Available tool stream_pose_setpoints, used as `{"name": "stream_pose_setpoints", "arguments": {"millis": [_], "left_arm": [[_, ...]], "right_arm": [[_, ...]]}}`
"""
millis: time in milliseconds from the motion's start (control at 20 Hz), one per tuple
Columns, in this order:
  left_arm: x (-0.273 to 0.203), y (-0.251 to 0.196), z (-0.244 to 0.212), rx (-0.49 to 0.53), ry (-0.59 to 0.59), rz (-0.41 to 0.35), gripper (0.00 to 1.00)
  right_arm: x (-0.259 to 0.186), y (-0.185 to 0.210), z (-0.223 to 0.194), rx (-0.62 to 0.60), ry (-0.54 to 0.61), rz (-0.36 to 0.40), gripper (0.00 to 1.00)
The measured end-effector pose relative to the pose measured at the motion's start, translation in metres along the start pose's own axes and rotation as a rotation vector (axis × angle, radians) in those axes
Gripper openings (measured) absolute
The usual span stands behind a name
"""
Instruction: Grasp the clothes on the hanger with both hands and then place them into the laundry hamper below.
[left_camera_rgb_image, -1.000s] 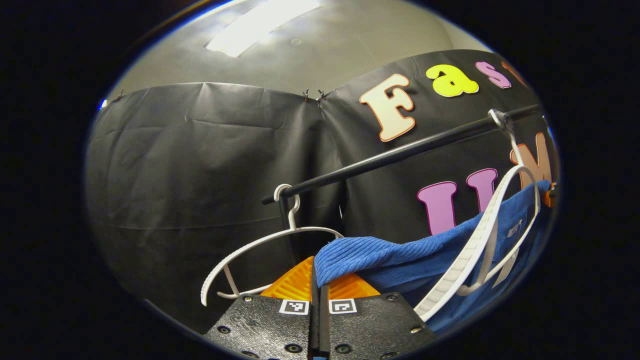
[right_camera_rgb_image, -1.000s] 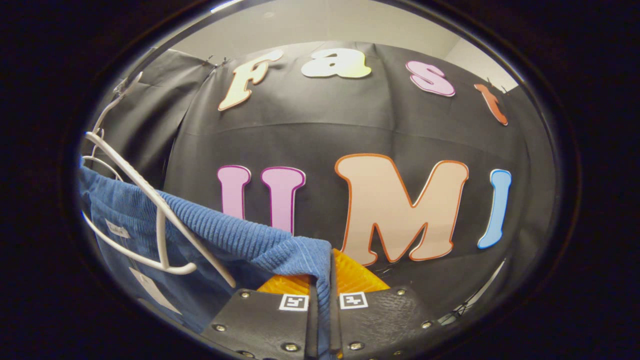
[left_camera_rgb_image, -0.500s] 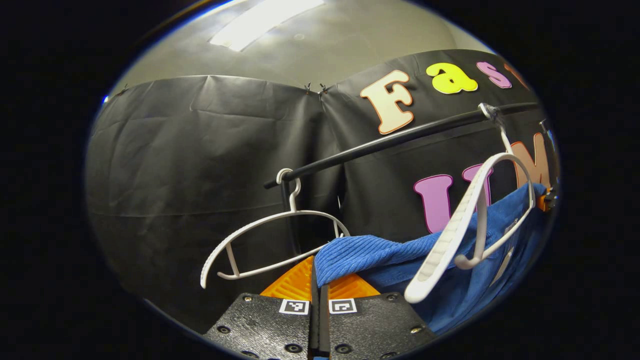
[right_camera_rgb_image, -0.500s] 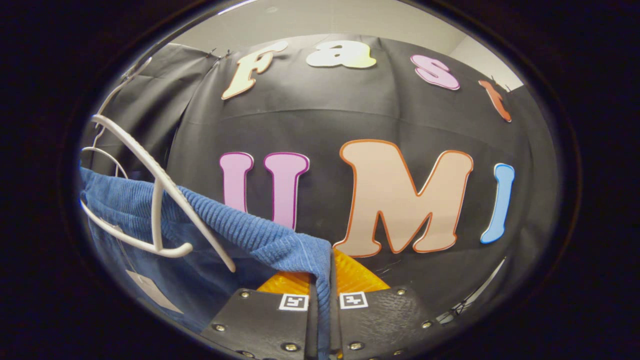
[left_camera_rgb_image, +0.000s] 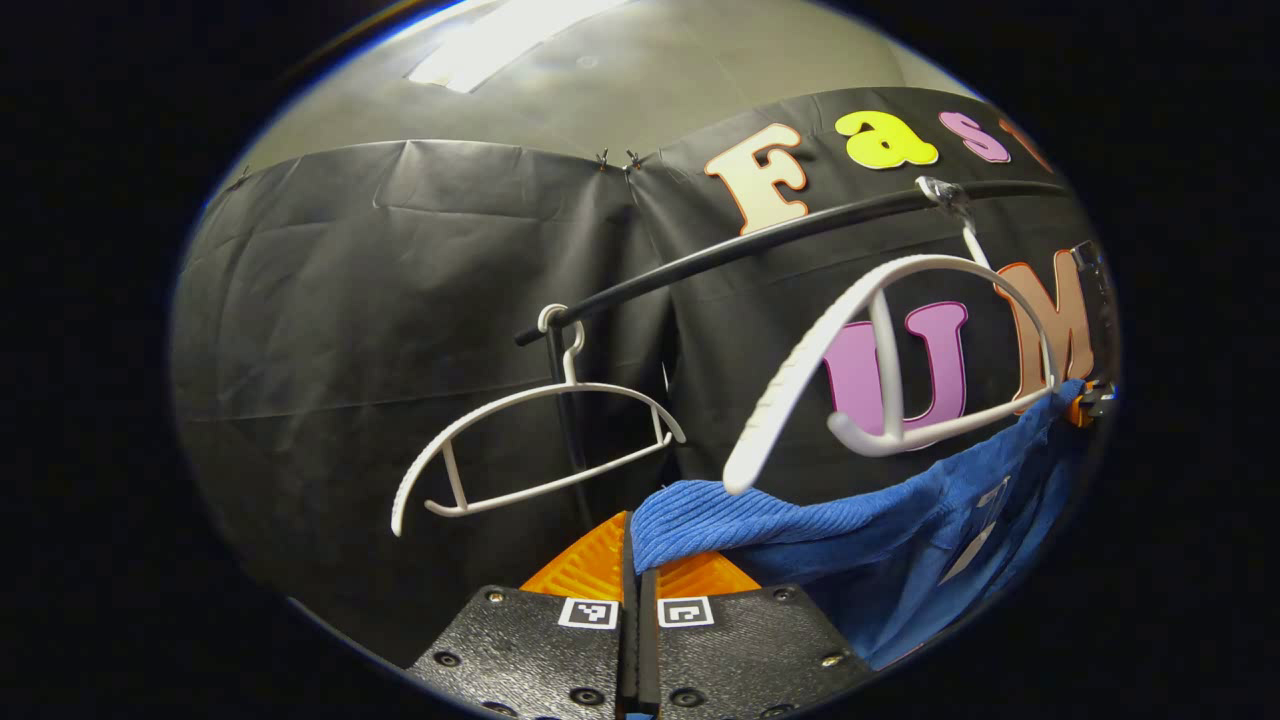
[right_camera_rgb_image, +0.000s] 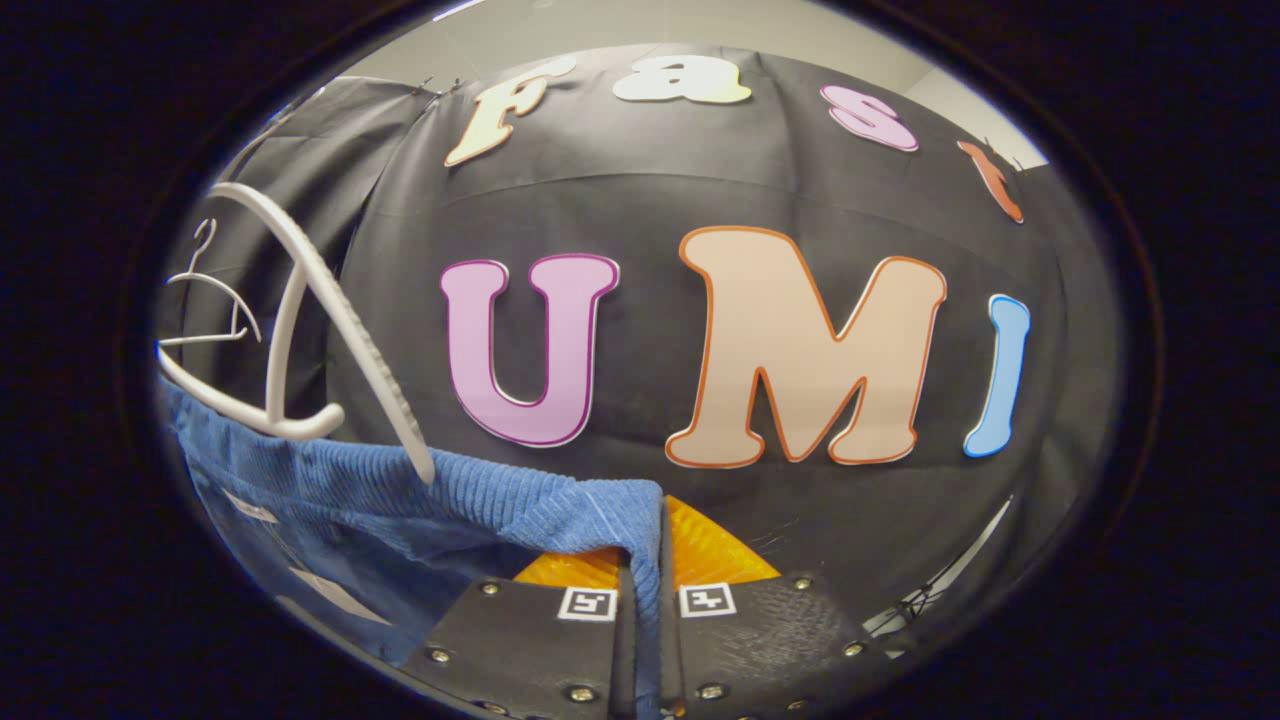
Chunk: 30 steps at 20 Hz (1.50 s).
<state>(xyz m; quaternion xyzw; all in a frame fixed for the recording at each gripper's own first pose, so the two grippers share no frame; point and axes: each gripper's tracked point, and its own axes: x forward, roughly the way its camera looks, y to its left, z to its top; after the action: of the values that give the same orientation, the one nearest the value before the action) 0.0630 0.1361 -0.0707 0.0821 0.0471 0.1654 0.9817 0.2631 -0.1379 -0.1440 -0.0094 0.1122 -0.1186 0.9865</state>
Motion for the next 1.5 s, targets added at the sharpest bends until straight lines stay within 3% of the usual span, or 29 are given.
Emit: {"name": "stream_pose_setpoints", "arguments": {"millis": [550, 1350, 1400, 1500], "left_arm": [[-0.023, -0.027, -0.035, 0.022, 0.074, -0.047, 0.0], [-0.03, -0.172, -0.077, -0.032, 0.16, -0.353, 0.0], [-0.029, -0.179, -0.08, -0.034, 0.164, -0.368, 0.02], [-0.03, -0.194, -0.09, -0.038, 0.182, -0.402, 0.0]], "right_arm": [[-0.027, 0.018, -0.035, -0.015, 0.054, 0.06, 0.08], [-0.085, 0.126, -0.078, -0.009, 0.132, 0.323, 0.09], [-0.087, 0.134, -0.079, -0.011, 0.136, 0.339, 0.14], [-0.091, 0.142, -0.088, -0.015, 0.154, 0.362, 0.09]]}}
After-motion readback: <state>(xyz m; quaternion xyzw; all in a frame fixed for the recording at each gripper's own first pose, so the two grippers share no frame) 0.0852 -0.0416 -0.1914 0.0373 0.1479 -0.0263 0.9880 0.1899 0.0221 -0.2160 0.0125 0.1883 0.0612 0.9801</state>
